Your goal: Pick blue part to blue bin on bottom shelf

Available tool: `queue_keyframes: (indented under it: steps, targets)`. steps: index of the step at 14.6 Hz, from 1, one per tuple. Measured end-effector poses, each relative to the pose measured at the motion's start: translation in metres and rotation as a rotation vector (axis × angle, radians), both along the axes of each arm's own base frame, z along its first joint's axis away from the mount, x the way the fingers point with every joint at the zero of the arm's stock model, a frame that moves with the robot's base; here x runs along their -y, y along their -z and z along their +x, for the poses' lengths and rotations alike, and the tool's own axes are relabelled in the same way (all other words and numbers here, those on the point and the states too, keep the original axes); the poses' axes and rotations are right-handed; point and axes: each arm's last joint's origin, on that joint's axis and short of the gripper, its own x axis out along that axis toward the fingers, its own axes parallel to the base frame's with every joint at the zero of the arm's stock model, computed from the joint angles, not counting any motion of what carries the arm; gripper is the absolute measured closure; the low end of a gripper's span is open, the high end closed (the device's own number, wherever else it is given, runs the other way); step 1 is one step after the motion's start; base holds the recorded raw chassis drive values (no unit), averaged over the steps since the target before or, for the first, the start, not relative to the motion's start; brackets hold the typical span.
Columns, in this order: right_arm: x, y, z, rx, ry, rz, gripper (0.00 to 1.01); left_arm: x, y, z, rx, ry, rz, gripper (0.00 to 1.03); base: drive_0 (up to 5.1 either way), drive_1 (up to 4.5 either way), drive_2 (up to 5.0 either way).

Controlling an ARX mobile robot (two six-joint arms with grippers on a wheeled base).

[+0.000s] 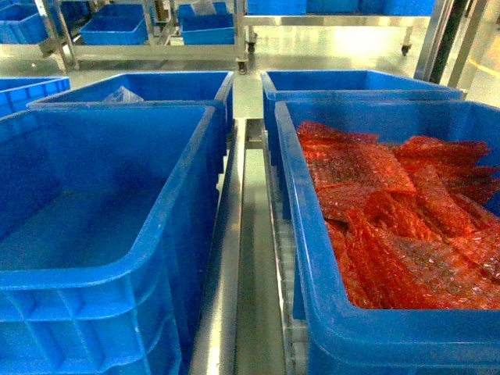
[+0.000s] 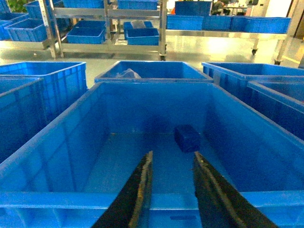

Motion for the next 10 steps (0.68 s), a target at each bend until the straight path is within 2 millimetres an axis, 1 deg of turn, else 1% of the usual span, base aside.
queue_keyframes:
  steps: [2,3,5,6,7,10]
  targets:
    - [0.0,0.0,0.0,0.0,0.0,0.0,0.03,0.0,0.0,0.0,0.0,0.0,0.0,0.49,0.0,0.0,0.0]
    - [0.0,0.0,0.0,0.0,0.0,0.0,0.03,0.0,0.0,0.0,0.0,0.0,0.0,0.38,0.0,0.0,0.0]
    - [0.0,0.0,0.0,0.0,0.0,0.0,0.03,0.0,0.0,0.0,0.0,0.0,0.0,0.1,0.0,0.0,0.0]
    - [0.0,0.0,0.0,0.0,0.0,0.0,0.03,0.0,0.0,0.0,0.0,0.0,0.001,0.03,0.0,0.0,0.0]
    - [0.0,0.0,0.0,0.0,0.0,0.0,0.03,0.0,0.0,0.0,0.0,0.0,0.001,0.05,0.0,0.0,0.0]
    - [0.0,0.0,0.0,0.0,0.0,0.0,0.03,0.0,0.0,0.0,0.0,0.0,0.001,0.05,0.0,0.0,0.0]
